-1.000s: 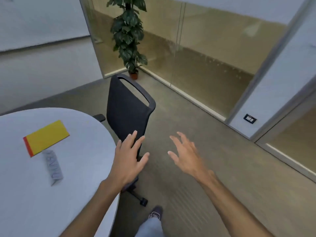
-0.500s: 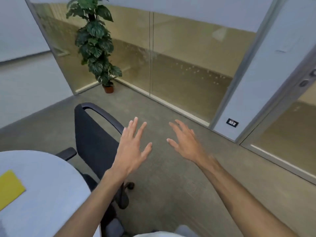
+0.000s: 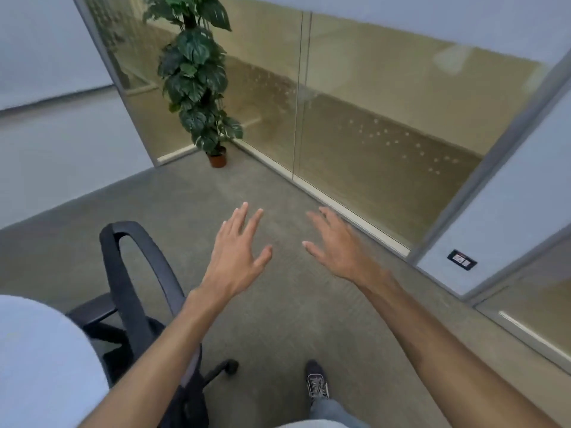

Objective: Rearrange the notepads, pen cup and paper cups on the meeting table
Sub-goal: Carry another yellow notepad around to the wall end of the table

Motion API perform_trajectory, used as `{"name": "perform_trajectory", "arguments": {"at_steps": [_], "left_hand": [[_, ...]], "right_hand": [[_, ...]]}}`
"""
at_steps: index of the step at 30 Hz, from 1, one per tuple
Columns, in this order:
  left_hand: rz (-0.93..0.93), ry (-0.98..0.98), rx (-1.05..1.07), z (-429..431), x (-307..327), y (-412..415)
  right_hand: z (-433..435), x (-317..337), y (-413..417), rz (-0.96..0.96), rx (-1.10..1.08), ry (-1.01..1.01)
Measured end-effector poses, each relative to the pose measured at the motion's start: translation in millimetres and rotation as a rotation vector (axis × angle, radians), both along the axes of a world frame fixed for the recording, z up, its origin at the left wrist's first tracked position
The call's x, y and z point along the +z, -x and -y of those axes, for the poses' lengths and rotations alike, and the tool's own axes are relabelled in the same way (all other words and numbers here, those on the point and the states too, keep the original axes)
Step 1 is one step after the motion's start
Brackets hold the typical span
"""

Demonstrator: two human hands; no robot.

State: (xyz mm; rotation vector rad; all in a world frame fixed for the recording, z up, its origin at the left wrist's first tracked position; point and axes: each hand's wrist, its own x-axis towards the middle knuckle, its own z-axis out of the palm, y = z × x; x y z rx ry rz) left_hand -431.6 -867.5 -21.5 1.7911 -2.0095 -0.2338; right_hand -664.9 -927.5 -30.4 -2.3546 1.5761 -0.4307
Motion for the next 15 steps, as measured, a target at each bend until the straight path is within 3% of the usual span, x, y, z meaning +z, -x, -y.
{"name": "perform_trajectory", "arguments": {"at_steps": [8, 15], "left_hand": [[0.041, -0.082, 0.21, 108.5, 0.6, 12.8], [0.037, -0.118, 0.388, 168.7, 2.2, -17.0]], "right_hand": [[146.0, 8.5, 13.1, -0.037, 0.187, -0.006], [243.4, 7.5, -34.4, -0.022, 0.371, 0.016]]}}
